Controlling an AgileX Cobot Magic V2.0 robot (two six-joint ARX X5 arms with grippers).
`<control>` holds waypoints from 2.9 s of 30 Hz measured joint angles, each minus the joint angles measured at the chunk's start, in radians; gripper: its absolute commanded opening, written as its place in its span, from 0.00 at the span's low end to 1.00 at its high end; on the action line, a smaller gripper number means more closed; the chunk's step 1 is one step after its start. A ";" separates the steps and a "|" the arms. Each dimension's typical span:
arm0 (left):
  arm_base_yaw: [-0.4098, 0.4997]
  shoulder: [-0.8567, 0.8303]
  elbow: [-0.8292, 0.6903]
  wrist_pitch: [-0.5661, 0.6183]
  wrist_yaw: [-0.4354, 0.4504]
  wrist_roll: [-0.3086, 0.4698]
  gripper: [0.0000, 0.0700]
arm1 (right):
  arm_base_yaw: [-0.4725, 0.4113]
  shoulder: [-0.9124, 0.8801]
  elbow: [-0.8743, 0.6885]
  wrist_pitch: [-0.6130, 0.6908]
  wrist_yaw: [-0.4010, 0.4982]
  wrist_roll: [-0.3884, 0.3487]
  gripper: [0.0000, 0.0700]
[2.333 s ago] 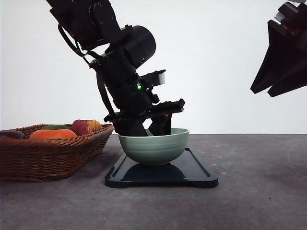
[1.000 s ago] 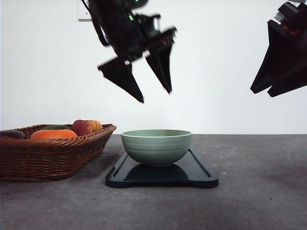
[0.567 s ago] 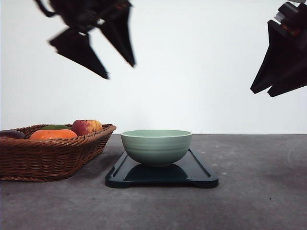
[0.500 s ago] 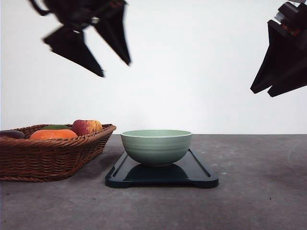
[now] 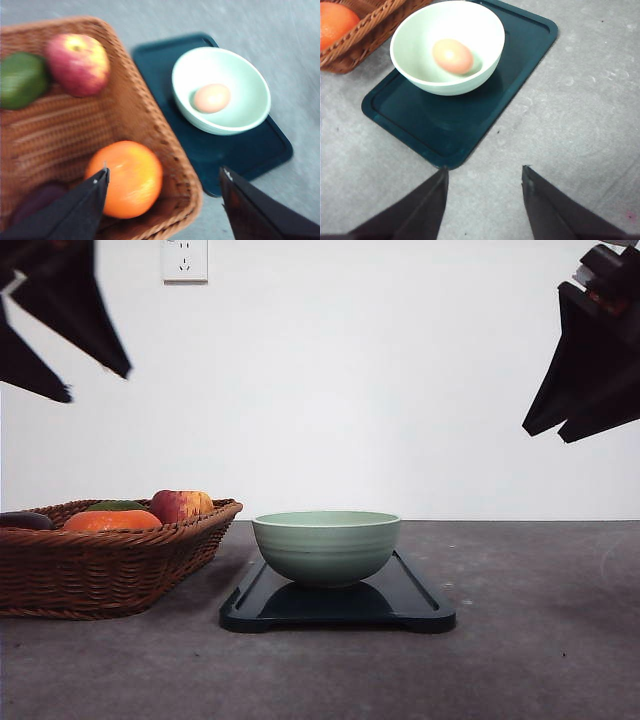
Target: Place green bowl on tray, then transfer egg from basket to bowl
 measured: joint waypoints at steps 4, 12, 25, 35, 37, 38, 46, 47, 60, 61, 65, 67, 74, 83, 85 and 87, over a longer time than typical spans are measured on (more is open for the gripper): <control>0.023 -0.071 -0.045 0.002 0.000 0.024 0.61 | 0.000 0.000 0.000 -0.003 0.000 -0.007 0.41; 0.032 -0.083 -0.063 -0.002 0.000 0.045 0.48 | 0.000 0.000 0.000 -0.011 0.000 -0.007 0.30; 0.032 -0.084 -0.063 -0.005 0.004 0.045 0.02 | 0.000 0.000 0.000 -0.007 -0.032 -0.007 0.02; 0.035 -0.093 -0.064 -0.007 0.004 0.046 0.02 | 0.000 0.000 0.000 -0.007 -0.032 -0.007 0.02; 0.044 -0.121 -0.066 -0.006 0.004 0.052 0.02 | 0.000 0.000 0.000 -0.007 -0.032 -0.007 0.02; 0.053 -0.139 -0.070 -0.003 0.005 0.054 0.02 | 0.000 0.000 0.000 -0.007 -0.032 -0.007 0.02; 0.209 -0.387 -0.306 0.206 0.004 0.055 0.02 | 0.000 0.000 0.000 -0.007 -0.032 -0.007 0.02; 0.226 -0.424 -0.345 0.231 0.004 0.055 0.02 | 0.000 0.000 0.000 -0.007 -0.032 -0.007 0.02; 0.350 -0.834 -0.669 0.293 -0.053 0.038 0.02 | 0.000 0.000 0.000 -0.007 -0.032 -0.007 0.02; 0.356 -0.851 -0.681 0.292 -0.054 0.034 0.02 | 0.000 0.000 0.000 -0.007 -0.032 -0.007 0.02; 0.361 -0.878 -0.690 0.293 -0.056 0.020 0.02 | 0.000 0.000 0.000 -0.007 -0.032 -0.007 0.02; 0.361 -0.878 -0.690 0.287 -0.057 0.018 0.02 | 0.000 0.000 0.000 -0.007 -0.032 -0.007 0.02; 0.372 -0.878 -0.690 0.286 -0.057 0.017 0.02 | 0.000 0.000 0.000 -0.007 -0.032 -0.007 0.02; 0.372 -0.878 -0.690 0.292 -0.057 0.015 0.02 | 0.000 0.000 0.000 -0.007 -0.032 -0.007 0.02; 0.372 -0.878 -0.690 0.292 -0.057 0.015 0.02 | 0.000 0.000 0.000 -0.007 -0.032 -0.007 0.02; 0.372 -0.878 -0.690 0.292 -0.057 0.015 0.02 | 0.000 0.000 0.000 -0.007 -0.032 -0.007 0.02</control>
